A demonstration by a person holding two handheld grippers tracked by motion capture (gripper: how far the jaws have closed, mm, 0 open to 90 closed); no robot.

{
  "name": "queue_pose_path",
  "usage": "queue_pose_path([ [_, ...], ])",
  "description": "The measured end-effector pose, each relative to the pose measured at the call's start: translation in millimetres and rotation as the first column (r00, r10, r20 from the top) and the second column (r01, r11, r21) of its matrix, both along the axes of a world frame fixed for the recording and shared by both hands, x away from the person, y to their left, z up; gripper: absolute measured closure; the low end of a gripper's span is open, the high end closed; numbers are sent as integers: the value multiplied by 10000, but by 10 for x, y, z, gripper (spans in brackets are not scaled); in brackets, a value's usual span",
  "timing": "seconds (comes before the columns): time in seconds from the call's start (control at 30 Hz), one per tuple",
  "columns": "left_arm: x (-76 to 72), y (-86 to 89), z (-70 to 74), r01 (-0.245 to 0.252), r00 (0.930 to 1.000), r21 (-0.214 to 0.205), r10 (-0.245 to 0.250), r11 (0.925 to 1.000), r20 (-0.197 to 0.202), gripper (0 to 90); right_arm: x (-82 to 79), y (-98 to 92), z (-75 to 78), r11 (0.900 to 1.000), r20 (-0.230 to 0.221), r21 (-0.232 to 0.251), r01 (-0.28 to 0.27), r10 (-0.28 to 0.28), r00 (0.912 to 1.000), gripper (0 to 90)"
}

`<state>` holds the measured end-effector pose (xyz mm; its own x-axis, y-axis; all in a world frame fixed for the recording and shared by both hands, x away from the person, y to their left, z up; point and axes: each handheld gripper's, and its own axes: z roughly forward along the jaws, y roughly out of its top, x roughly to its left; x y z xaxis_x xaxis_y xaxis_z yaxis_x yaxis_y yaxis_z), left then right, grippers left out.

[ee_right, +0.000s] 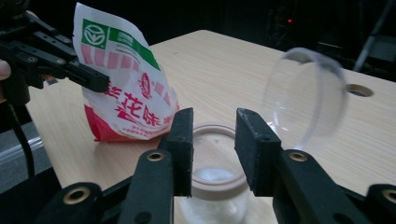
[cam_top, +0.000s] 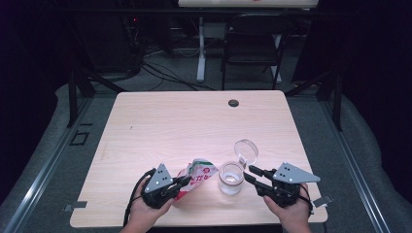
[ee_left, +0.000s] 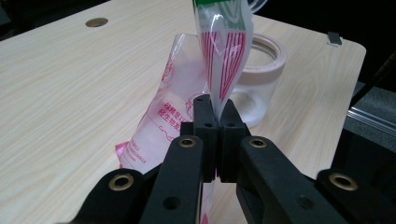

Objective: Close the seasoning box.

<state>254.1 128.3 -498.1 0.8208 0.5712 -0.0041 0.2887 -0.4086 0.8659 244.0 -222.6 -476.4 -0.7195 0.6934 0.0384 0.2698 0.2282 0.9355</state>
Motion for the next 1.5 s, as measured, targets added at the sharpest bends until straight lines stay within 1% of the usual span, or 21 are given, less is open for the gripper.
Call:
queue_pose_path([
  [0.07,-18,-3,-19,10,10000,77,-10,10000,-29,895,35,80,-5,9995,-70,-63,-298,297,9995,693],
  [0.1,-24,-4,-28,-5,10000,63,5,10000,8,895,53,121,-4,9990,-67,-155,-429,428,9991,695],
  [0.23,-37,-4,-57,-44,9999,3,44,10000,-121,894,132,292,6,9942,-57,-339,-1025,1024,9947,697],
  [0.37,-54,-17,-89,-34,9999,9,34,10000,-140,892,224,464,6,9866,-189,-488,-1556,1549,9878,697],
  [0.47,-65,-21,-96,-48,9999,11,48,10000,-124,892,264,577,-17,9802,-319,-582,-1894,1878,9817,698],
  [0.6,-81,-24,-108,-61,9999,-52,61,10000,-119,891,297,676,-60,9727,-478,-802,-2179,2146,9755,709],
  [0.63,-85,-25,-108,-53,9999,-43,52,10000,-113,890,305,695,-72,9719,-512,-782,-2221,2185,9745,712],
  [0.8,-93,-23,-112,-87,9999,-46,87,10000,-97,889,350,768,-113,9660,-676,-996,-2385,2326,9702,725],
  [0.87,-98,-21,-115,-124,9999,-92,123,9999,-95,888,360,796,-131,9623,-745,-1130,-2475,2401,9679,739],
  [0.9,-98,-18,-115,-138,9999,-88,138,9999,-93,888,362,809,-138,9614,-747,-1221,-2468,2390,9681,740],
  [1.0,-106,-2,-115,-195,9998,-101,194,9998,-63,887,372,835,-149,9614,-776,-1253,-2452,2368,9684,740],
  [1.1,-114,8,-114,-197,9998,-135,196,9997,-79,888,396,845,-154,9605,-905,-1176,-2524,2427,9659,736],
  [1.17,-122,8,-114,-199,9998,-120,199,9997,-53,889,405,860,-166,9579,-951,-1309,-2554,2443,9650,731],
  [1.2,-124,9,-115,-218,9997,-112,218,9997,-53,888,407,874,-174,9559,-962,-1328,-2619,2506,9633,731],
  [1.3,-130,12,-119,-255,9997,-96,254,9996,-71,888,398,912,-186,9527,-929,-1545,-2616,2497,9639,733],
  [1.5,-136,27,-125,-308,9995,-192,306,9993,-105,887,420,922,-192,9523,-1014,-1499,-2657,2526,9622,765],
])
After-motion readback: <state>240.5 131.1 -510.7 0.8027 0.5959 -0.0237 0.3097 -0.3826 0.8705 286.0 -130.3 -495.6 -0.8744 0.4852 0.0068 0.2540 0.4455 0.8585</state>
